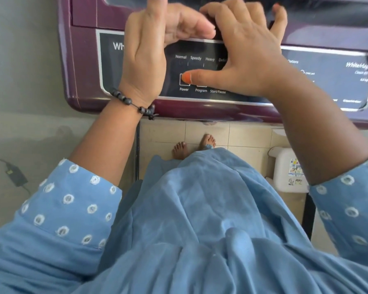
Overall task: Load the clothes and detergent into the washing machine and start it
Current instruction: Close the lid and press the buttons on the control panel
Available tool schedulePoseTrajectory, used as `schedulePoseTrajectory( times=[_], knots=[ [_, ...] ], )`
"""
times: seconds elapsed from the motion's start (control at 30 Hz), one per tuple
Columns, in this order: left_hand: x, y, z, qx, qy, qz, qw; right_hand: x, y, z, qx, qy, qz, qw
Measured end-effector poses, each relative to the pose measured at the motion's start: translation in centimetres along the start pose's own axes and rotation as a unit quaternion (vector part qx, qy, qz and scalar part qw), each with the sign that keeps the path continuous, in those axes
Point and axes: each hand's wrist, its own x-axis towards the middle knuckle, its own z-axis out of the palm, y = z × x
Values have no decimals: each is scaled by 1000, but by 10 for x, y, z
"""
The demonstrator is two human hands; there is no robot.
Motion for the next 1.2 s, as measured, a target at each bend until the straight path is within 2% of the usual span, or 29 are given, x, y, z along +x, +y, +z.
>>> schedulePoseTrajectory(
  times=[0.4,1.2],
  knots=[
    [-2,9,6,9,34,-61,998,-2,-2,2,11,2,6,1000],
    [-2,8,6,-4,54,-79,995,2,-1,1,25,1,6,1000]
  ],
)
